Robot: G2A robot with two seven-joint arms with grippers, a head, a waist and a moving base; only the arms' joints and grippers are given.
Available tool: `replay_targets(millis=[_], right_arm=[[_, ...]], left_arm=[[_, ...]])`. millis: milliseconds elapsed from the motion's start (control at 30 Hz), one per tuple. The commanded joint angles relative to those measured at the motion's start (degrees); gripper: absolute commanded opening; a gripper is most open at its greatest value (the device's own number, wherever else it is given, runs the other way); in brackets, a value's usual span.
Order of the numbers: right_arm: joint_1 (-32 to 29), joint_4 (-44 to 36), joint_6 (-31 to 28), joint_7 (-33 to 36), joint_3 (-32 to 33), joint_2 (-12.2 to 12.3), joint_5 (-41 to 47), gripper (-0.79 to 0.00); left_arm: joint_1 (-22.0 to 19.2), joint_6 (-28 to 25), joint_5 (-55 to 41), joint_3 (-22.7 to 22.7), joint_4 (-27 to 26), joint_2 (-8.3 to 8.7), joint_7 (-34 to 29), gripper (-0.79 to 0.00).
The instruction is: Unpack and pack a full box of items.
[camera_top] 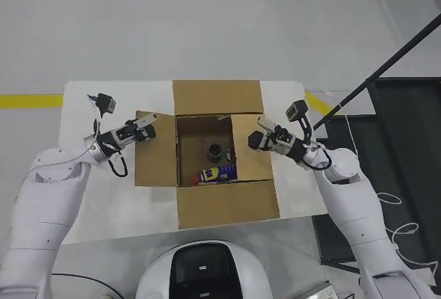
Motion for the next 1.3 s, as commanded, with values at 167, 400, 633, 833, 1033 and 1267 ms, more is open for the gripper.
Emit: replay_targets(millis=[167, 400, 633, 833, 1033, 1267], right_arm=[[-0.47, -0.16, 0.21, -0.12, 0.46, 0.27, -0.42, 0.0], [0.31, 0.45, 0.65, 0.05, -0.7, 0.28, -0.89, 0.0], [0.63, 0.61, 1.06, 0.51, -1.44, 0.38, -1.38, 0.0], [0.96, 1.5, 1.01, 2.02, -0.78, 0.64, -0.33, 0.0], [0.93, 3.88, 2.06, 7.18, 2.83, 1.59, 1.7, 0.0], [-0.36, 6.34, 2.85, 12.11, 7.04, 2.63, 5.08, 0.0]], left_arm=[[-0.61, -2.8, 12.9, 1.23, 4.3, 0.31, 5.09, 0.0], [-1.12, -4.24, 19.62, 5.37, 5.91, -0.33, 6.94, 0.0], [-1.56, -6.76, 18.89, 2.7, 3.13, 0.39, 7.48, 0.0], [1.8, -5.29, 14.01, -4.7, -9.83, 2.41, 3.59, 0.0], [4.48, -1.65, 11.49, -5.15, -19.81, 2.93, 0.93, 0.0], [0.48, 4.5, 11.99, 3.61, -19.19, 1.4, 2.08, 0.0]])
